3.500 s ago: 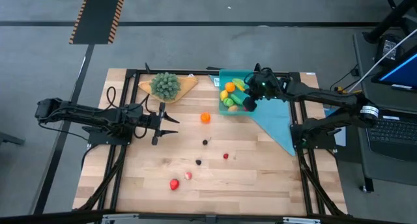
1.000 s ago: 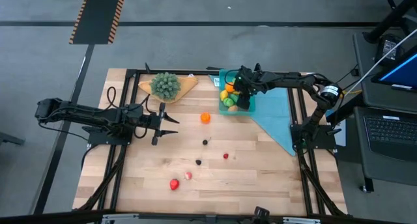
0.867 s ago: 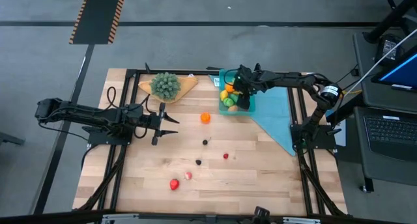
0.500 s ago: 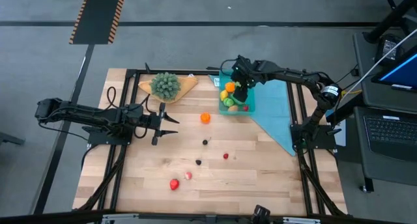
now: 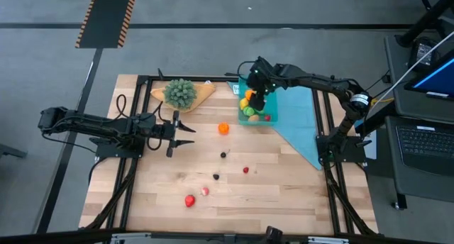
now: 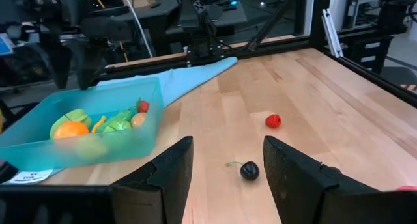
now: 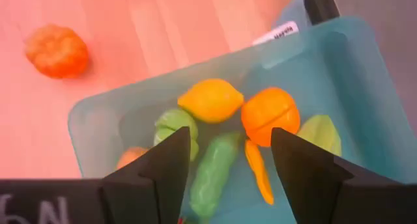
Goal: Pick and placing Produce into tupperware
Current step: Put the orange tangerine into the blue bin
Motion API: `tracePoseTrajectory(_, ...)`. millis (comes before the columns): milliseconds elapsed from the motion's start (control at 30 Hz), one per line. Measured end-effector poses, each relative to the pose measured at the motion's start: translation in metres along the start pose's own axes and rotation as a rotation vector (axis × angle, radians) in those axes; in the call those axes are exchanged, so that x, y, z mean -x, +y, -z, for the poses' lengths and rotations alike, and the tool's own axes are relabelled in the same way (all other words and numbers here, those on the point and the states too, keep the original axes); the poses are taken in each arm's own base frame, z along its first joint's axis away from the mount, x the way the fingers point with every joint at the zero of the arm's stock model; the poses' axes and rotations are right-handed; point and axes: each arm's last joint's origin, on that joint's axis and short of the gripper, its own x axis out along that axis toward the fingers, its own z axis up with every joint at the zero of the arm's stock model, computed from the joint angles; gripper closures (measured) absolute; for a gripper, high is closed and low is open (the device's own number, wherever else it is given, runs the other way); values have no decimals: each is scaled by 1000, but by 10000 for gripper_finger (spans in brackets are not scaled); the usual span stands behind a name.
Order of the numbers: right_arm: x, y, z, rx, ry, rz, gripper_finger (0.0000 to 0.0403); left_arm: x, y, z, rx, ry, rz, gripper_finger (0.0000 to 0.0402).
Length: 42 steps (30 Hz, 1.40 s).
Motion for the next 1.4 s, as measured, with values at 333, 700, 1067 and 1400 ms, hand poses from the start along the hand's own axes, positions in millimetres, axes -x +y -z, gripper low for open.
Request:
tracePoseTrajectory(333,-6,39,4,92,-295,-9,189,0,0,0,-8,0,-1,223)
tracePoseTrajectory(700,8,78,66,97,-695,-56,189,0,0,0,-61,-4,-4,223)
tracePoseTrajectory(1067,15,112,115,180,-1016,-149,189,0,0,0,-59,-1,-5,223)
tracePoseTrajectory(1400,10,113,123,93,-991,-205,189,0,0,0,-58,0,-5,223)
